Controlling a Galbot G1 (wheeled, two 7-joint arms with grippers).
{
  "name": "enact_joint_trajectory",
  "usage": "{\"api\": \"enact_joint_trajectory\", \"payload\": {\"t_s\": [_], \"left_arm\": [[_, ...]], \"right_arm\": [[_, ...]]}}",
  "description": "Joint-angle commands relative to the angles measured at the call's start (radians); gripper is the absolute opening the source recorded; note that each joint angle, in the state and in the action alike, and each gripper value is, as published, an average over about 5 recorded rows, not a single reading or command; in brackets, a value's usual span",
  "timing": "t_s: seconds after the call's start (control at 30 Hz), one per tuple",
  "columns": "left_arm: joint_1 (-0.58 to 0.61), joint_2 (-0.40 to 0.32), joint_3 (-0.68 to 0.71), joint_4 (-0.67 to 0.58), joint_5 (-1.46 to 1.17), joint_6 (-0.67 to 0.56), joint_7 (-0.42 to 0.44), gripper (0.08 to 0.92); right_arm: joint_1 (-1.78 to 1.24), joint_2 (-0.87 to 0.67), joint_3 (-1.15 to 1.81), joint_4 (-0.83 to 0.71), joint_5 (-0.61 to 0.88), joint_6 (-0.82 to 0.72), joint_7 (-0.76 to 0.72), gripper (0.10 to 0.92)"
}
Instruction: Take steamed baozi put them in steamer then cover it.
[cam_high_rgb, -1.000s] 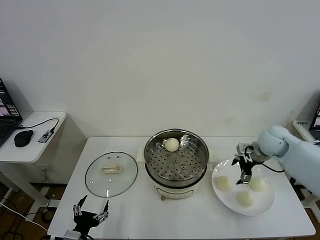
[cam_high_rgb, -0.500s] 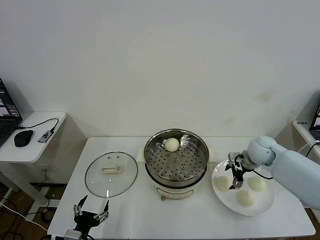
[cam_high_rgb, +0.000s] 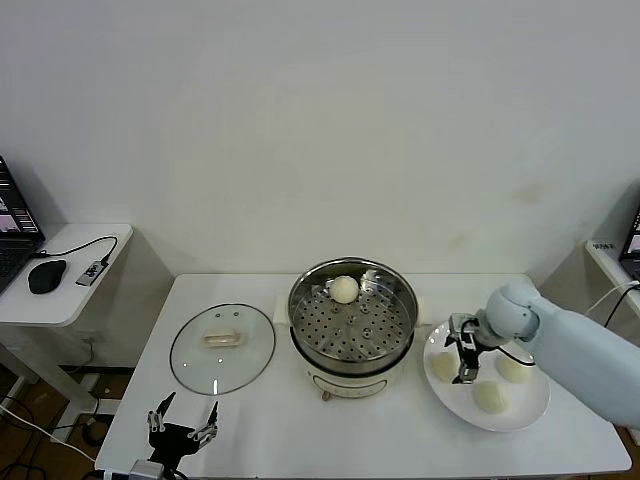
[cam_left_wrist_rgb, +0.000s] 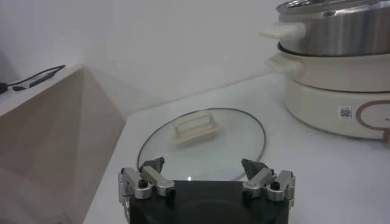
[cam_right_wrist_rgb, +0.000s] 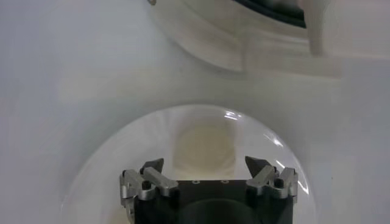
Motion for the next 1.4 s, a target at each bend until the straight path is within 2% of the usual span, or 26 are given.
{"api": "enact_joint_trajectory", "payload": {"t_s": [0.03, 0.23, 0.33, 0.63, 0.87, 1.17, 1.4], "left_arm": [[0.0, 0.001, 0.001, 0.0, 0.001, 0.0, 0.0, 0.823], [-0.002, 0.004, 0.0, 0.001, 0.001, 0.0, 0.001, 0.823], [-0.004, 0.002, 0.001, 0.003, 0.001, 0.0, 0.001, 0.823], [-0.004, 0.0, 0.006, 0.006, 0.005, 0.0, 0.001, 0.823], [-0.002, -0.001, 0.003, 0.003, 0.004, -0.001, 0.001, 0.823], [-0.019, -0.002, 0.018, 0.004, 0.005, -0.001, 0.0, 0.823], [-0.031, 0.004, 0.033, -0.005, 0.019, 0.001, -0.001, 0.823]], "right_arm": [[-0.009, 0.01, 0.001, -0.012, -0.009, 0.002, 0.011, 0.823], [-0.013, 0.009, 0.003, -0.021, -0.008, 0.005, 0.013, 0.823], [-0.013, 0.009, 0.004, -0.023, -0.006, 0.007, 0.013, 0.796], [-0.02, 0.009, 0.012, -0.026, 0.0, 0.006, 0.012, 0.593], [0.009, -0.055, 0.017, 0.004, 0.028, 0.0, -0.004, 0.439], [0.166, -0.239, 0.015, 0.127, 0.137, -0.019, -0.068, 0.432], [0.553, -0.261, -0.241, 0.167, 0.301, -0.053, -0.134, 0.433]]}}
